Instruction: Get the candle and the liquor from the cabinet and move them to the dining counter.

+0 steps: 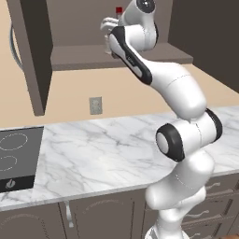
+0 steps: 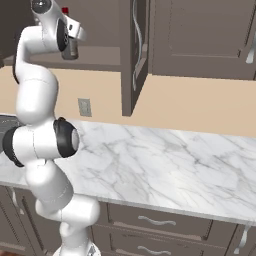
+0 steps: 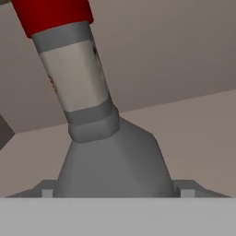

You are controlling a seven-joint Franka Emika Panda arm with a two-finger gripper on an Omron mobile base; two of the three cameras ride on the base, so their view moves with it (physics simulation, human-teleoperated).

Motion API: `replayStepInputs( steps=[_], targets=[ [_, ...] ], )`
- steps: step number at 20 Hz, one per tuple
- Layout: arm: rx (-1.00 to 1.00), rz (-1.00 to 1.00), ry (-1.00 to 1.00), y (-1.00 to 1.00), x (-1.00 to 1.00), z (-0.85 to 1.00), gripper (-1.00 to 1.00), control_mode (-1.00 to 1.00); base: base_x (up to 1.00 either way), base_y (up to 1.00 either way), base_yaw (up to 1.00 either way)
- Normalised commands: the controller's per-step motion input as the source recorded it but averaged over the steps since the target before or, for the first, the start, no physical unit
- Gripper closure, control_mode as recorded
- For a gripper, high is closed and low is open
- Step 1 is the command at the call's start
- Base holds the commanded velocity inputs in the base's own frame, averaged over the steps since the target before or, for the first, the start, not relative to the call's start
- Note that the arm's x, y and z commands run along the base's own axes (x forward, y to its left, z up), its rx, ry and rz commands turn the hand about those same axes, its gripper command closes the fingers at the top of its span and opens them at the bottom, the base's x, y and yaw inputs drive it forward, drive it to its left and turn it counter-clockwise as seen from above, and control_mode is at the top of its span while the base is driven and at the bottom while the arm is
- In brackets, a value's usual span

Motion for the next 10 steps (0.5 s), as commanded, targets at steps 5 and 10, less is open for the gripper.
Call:
replayStepInputs(
  steps=[5, 10],
  targets=[
    [0.0, 0.06, -0.09, -0.01, -0.7, -0.12, 1.0, -1.0, 0.0, 0.0, 0.0],
    [0.02, 0.07, -0.18, -0.03, -0.85, -0.04, 1.0, -1.0, 0.0, 0.0, 0.0]
  ],
)
